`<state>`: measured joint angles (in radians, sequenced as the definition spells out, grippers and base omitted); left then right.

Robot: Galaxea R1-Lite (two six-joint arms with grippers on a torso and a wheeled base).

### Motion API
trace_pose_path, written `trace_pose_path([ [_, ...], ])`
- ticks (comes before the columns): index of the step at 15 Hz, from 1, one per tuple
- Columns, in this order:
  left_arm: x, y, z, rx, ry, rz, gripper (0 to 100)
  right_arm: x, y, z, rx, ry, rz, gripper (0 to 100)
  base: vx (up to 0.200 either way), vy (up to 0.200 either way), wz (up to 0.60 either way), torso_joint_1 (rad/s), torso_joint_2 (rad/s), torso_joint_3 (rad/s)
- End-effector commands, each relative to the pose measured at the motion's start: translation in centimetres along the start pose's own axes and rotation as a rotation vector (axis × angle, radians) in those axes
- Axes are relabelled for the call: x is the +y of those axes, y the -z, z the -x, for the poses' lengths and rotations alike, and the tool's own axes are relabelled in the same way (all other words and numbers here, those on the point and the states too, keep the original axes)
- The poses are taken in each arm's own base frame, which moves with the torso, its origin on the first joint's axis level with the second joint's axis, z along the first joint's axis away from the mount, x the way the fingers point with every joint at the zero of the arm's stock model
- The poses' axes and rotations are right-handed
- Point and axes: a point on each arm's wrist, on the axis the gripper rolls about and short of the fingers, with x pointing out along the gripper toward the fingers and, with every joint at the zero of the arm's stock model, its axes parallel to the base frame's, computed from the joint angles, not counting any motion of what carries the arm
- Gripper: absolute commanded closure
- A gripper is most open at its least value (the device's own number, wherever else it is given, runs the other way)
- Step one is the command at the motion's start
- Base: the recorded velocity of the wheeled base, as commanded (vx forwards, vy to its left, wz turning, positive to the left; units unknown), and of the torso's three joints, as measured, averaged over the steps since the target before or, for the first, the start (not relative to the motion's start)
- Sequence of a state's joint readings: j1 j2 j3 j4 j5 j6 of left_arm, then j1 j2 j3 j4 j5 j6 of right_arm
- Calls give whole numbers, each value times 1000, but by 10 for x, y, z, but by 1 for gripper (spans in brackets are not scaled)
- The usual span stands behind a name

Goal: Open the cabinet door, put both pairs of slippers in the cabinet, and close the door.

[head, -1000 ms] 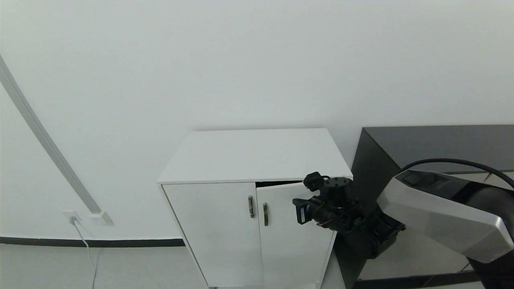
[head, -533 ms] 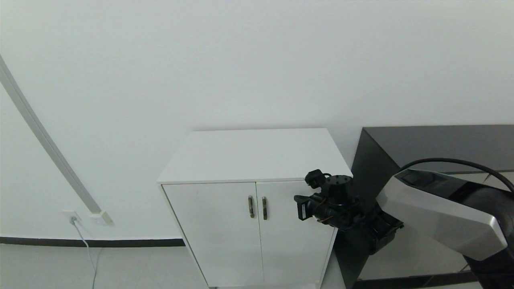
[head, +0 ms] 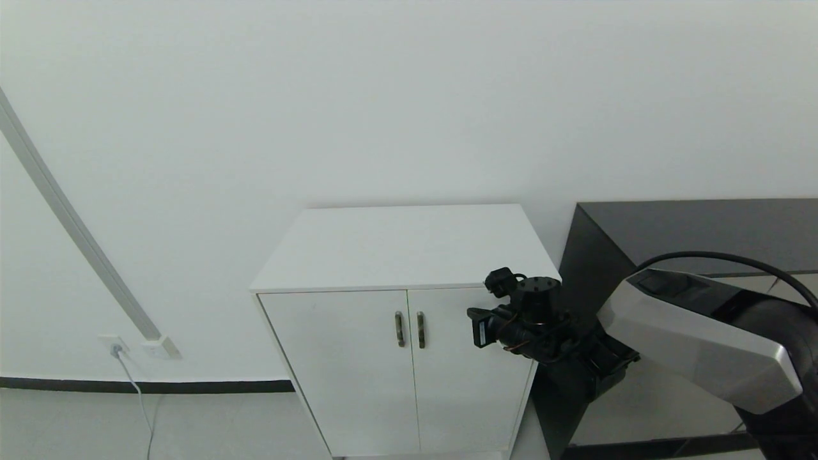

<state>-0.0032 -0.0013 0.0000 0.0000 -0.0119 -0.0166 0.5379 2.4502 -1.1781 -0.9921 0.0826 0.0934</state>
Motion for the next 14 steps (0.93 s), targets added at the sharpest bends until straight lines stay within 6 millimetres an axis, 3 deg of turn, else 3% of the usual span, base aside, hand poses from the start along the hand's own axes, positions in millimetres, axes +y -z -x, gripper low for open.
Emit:
trace_pose_path([
  [1, 0, 0, 0, 1, 0, 0, 100, 0, 1, -2, -1, -1, 0, 100, 0, 0, 0, 0, 0, 0],
  [10, 0, 0, 0, 1, 0, 2, 100, -4, 1, -3, -5, 6, -3, 100, 0, 0, 0, 0, 0, 0],
  [13, 0, 0, 0, 1, 0, 2, 100, -2, -1, 14, 15, 10, -5, 100, 0, 0, 0, 0, 0, 0],
  [14, 0, 0, 0, 1, -1, 2, 100, -1, -3, 28, 16, 11, -7, 100, 0, 0, 0, 0, 0, 0],
])
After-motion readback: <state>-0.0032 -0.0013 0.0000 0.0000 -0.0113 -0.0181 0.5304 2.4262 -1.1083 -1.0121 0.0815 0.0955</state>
